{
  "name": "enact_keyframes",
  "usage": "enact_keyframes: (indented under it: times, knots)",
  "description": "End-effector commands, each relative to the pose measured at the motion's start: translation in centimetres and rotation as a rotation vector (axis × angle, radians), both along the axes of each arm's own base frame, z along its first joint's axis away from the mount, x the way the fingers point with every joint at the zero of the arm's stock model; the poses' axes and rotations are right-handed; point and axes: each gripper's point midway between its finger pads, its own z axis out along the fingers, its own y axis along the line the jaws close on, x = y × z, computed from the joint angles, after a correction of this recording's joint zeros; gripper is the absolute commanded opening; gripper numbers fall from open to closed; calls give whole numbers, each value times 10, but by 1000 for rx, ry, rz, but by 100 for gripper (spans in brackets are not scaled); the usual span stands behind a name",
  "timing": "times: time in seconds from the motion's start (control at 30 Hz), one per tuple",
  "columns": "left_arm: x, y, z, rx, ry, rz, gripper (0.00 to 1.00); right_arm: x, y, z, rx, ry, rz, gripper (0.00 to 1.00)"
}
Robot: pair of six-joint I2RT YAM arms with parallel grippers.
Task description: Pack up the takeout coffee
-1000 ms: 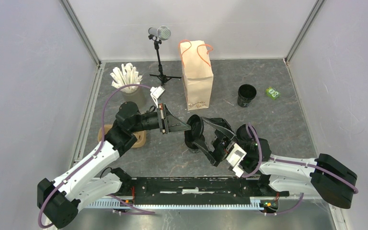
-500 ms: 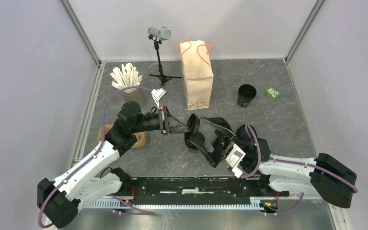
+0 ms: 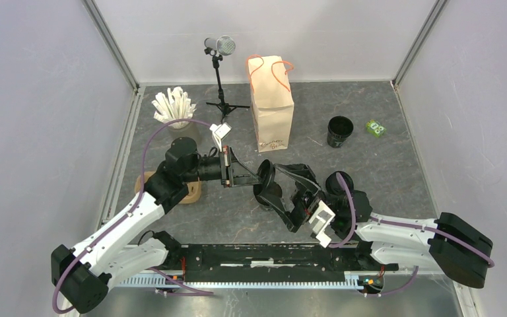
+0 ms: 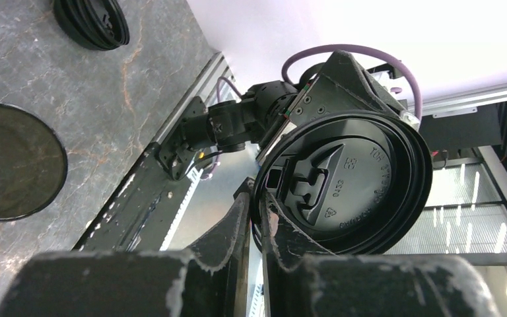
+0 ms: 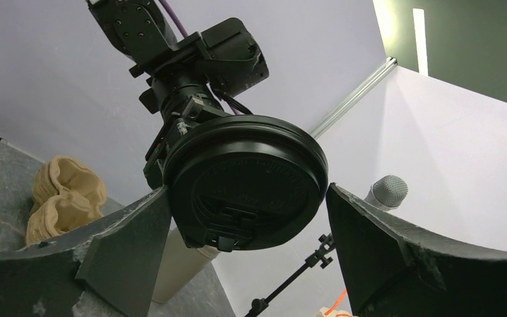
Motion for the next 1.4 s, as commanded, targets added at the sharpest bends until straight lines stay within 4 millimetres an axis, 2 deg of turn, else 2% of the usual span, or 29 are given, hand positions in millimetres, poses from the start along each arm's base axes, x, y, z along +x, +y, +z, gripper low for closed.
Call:
enact_keyframes:
  times: [0.0,0.27,0.37,0.53,0.67,0.8,0.87,0.93,1.03,1.17,1.27,1.37]
  knots:
    - [4,3,0,43,-58,7,17,-3,-5,24,55,-51,-11,92]
    - [7,6,-7,97,-75,23,17,0,-2,17,38,-31,-16,81]
    - [9,6,-10,108,-79,29,23,3,-4,16,45,-4,-20,77]
    - [20,10,-16,158,-110,89,59,12,-16,14,102,124,-40,70]
    - [40,23,-25,279,-185,187,99,20,-31,1,136,268,-62,67]
    - [67,46,-34,425,-270,334,100,31,-34,-25,108,508,-65,65]
    - [86,67,-46,520,-272,475,100,42,-33,-41,69,662,-100,67]
    - [95,81,-57,576,-276,549,100,56,-30,-61,1,826,-173,70]
    - [93,81,-68,578,-298,528,100,73,-33,-95,-139,1047,-339,72]
    - [79,72,-81,564,-312,418,100,74,-37,-121,-324,1240,-480,72]
    - [69,78,-85,564,-324,411,100,70,-43,-131,-444,1335,-566,72]
    - [65,95,-85,571,-349,477,100,66,-47,-131,-536,1400,-626,71]
